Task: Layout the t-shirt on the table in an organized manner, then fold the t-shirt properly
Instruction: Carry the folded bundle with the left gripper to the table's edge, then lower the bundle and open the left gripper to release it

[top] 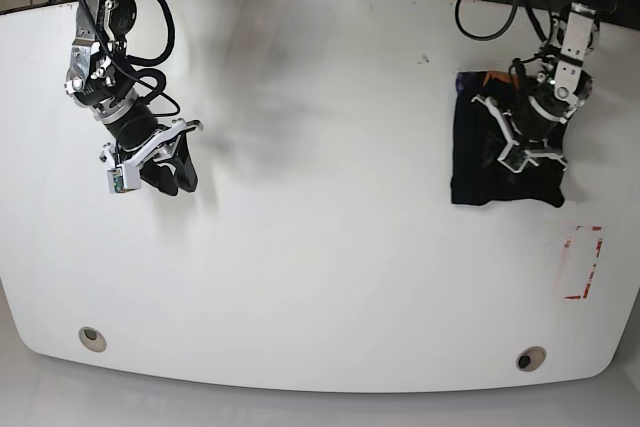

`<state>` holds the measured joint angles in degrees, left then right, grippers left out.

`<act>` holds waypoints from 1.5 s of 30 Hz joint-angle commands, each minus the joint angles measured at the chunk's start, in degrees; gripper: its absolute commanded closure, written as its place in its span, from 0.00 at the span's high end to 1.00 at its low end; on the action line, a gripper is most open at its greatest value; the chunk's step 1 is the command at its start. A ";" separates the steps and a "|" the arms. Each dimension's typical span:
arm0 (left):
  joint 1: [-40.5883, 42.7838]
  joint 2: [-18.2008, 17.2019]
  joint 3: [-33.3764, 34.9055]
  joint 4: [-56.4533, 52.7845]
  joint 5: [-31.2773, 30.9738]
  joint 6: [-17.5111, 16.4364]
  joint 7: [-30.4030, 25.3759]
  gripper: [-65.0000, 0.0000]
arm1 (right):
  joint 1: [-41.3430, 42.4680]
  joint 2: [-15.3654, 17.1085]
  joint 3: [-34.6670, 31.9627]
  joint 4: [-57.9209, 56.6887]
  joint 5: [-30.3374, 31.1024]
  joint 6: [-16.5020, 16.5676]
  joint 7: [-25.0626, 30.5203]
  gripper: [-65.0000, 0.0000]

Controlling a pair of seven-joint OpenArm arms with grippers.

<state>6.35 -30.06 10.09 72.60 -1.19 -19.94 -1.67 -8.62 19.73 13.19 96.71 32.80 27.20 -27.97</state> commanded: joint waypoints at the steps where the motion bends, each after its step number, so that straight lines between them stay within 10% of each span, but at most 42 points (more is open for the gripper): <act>1: 3.01 -1.28 -3.19 -2.22 5.19 -3.84 12.62 0.23 | 0.75 0.89 0.39 1.27 0.83 0.45 1.46 0.30; 12: 4.07 -1.89 -19.89 -2.40 5.63 -15.00 12.88 0.23 | 0.40 0.80 0.39 1.36 0.92 0.45 1.46 0.30; 31: -0.85 -6.64 -28.33 0.15 5.02 -20.06 13.32 0.23 | -0.56 0.80 0.39 3.03 0.92 0.45 1.37 0.30; 45: -4.02 -2.68 -35.27 14.30 -0.61 -20.06 37.76 0.23 | -0.83 0.80 0.30 4.17 0.83 0.45 1.37 0.30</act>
<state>2.09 -32.14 -24.43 84.60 -0.84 -39.99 33.76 -10.11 19.66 13.13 99.70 32.80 27.22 -28.14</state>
